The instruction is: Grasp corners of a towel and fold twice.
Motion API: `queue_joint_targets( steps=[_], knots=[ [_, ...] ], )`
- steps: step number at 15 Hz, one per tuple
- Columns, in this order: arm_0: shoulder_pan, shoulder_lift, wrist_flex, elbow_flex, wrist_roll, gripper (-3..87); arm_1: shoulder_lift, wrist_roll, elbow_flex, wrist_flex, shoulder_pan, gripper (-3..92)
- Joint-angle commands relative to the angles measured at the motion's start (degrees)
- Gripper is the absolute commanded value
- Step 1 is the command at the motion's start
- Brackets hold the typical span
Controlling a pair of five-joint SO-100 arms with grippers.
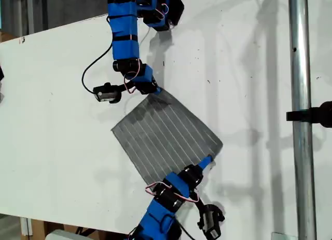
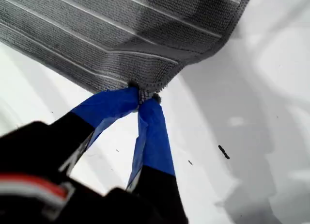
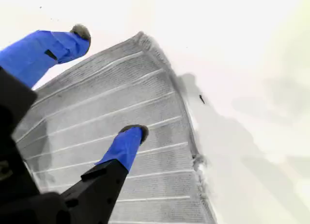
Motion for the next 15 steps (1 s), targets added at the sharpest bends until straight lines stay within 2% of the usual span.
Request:
queue_joint_targets(
  steps=[1,4,7,11,15],
  knots=[
    [1.8,-12.0,0.3,-11.3,-1.8,31.6,4.0,-0.8,-2.4,0.2,0.9,-0.2],
    [0.7,-29.9,7.1,-29.2,-7.6,31.4,3.3,0.1,-2.2,-1.4,-0.4,-0.2],
    [-1.9,-30.1,6.8,-29.1,-10.0,31.3,-1.3,1.7,-2.7,-4.7,-2.5,-0.2],
    [-4.1,-31.1,6.6,-30.0,-11.3,31.0,-2.1,1.5,-3.5,-4.9,-2.3,-0.2],
    [-1.5,-36.5,5.4,-30.3,-12.6,30.1,-1.7,1.2,-3.5,-4.7,-1.8,-0.2]
  ],
)
